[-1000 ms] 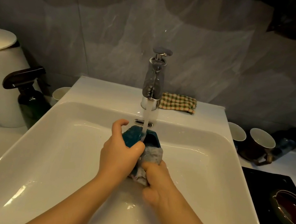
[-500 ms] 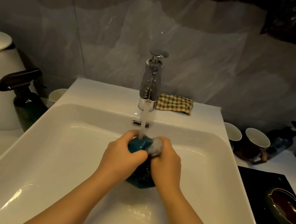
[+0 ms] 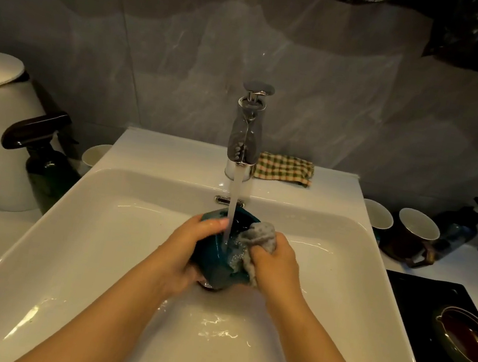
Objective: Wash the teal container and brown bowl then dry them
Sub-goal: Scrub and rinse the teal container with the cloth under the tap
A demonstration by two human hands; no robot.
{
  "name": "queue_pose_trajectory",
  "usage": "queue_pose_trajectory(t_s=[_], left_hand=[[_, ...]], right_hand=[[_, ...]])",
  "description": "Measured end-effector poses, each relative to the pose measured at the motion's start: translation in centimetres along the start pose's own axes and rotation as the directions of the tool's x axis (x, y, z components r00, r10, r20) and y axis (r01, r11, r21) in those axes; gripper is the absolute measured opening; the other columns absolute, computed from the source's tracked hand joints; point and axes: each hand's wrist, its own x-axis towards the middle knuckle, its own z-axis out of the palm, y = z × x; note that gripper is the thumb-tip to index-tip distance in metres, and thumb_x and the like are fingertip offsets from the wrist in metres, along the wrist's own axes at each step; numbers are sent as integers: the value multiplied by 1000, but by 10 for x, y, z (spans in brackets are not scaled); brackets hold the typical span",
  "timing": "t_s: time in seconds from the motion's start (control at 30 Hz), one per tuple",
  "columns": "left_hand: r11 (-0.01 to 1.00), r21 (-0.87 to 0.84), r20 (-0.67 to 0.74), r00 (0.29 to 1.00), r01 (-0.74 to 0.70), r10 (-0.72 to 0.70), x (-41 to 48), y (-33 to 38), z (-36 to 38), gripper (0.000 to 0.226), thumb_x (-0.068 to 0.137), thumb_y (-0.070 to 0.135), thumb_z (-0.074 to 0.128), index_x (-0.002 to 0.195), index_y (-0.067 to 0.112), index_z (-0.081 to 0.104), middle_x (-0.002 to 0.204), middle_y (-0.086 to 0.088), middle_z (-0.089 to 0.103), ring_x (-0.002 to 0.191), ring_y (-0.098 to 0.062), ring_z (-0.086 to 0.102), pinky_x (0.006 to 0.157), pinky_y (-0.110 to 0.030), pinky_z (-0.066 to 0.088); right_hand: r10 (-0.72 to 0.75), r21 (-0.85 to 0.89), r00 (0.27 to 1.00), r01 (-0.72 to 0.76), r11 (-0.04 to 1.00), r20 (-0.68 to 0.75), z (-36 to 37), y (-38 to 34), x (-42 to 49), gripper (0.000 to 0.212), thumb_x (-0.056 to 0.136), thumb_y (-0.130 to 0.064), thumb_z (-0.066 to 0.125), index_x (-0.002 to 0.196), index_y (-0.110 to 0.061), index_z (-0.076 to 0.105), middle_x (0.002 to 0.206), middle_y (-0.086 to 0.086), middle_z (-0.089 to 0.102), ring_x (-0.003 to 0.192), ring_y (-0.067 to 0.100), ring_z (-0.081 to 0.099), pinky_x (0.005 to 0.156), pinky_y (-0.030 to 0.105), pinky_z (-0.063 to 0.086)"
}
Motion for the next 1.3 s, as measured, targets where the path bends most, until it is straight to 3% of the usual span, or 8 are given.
queue_pose_trajectory(t_s=[0.23,0.37,0.47,0.6,0.77,1.0,1.2,1.3], left_hand=[[921,-209,274,924,328,-266,2,3,-11,47,67,51,59,91,14,76,105,-21,68,102,-43,56,88,-57,43],[902,-265,233,930,341,-284,6,3,-11,48,64,49,62,99,17,69,109,-19,64,98,-39,57,84,-49,47],[915,-204,171,933,349,-317,6,0,-8,50,61,46,64,102,18,68,108,-18,65,99,-39,58,85,-50,48],[917,-223,150,941,332,-305,4,1,-4,55,63,44,65,110,16,66,110,-20,65,95,-37,59,76,-49,52],[915,-271,146,952,300,-268,1,7,-9,57,61,46,64,107,14,67,104,-20,67,93,-36,60,81,-48,50],[938,-228,106,964,263,-244,4,4,-13,53,64,49,62,103,14,69,105,-19,66,95,-35,59,76,-47,51],[969,-136,94,976,208,-197,4,-1,-3,37,77,45,55,90,14,68,86,-15,67,83,-31,60,75,-45,50],[976,-145,79,985,165,-155,5,0,-5,37,76,44,55,95,15,67,89,-14,66,85,-31,59,75,-43,50]], right_hand=[[-92,-8,983,94,996,159,-5,-8,0,21,92,-27,45,112,-20,45,66,5,60,49,11,54,62,37,55],[-314,-358,945,263,896,-92,-15,-18,-3,22,85,-35,61,99,-23,49,103,-1,43,96,17,49,84,33,46],[-394,-166,907,370,914,-147,-20,-29,-14,34,79,-17,72,91,-33,44,97,-6,45,87,8,53,70,27,52],[-271,142,949,250,958,159,-5,-32,-25,39,81,-9,67,91,-32,38,95,-5,61,88,13,64,65,22,57],[-599,-554,794,548,627,107,-1,-19,-22,18,90,-21,57,107,-21,62,108,-9,52,97,3,41,75,6,34],[-284,59,879,284,957,382,3,-25,-26,38,89,6,44,87,-26,65,98,-11,66,98,8,62,83,18,53],[-352,-576,883,469,669,310,8,-28,-23,25,98,-23,36,118,-21,52,114,3,60,98,18,58,80,27,51],[-291,-549,875,472,690,386,4,-27,-26,22,93,-24,38,91,-15,58,90,9,61,83,24,56,66,32,46]])
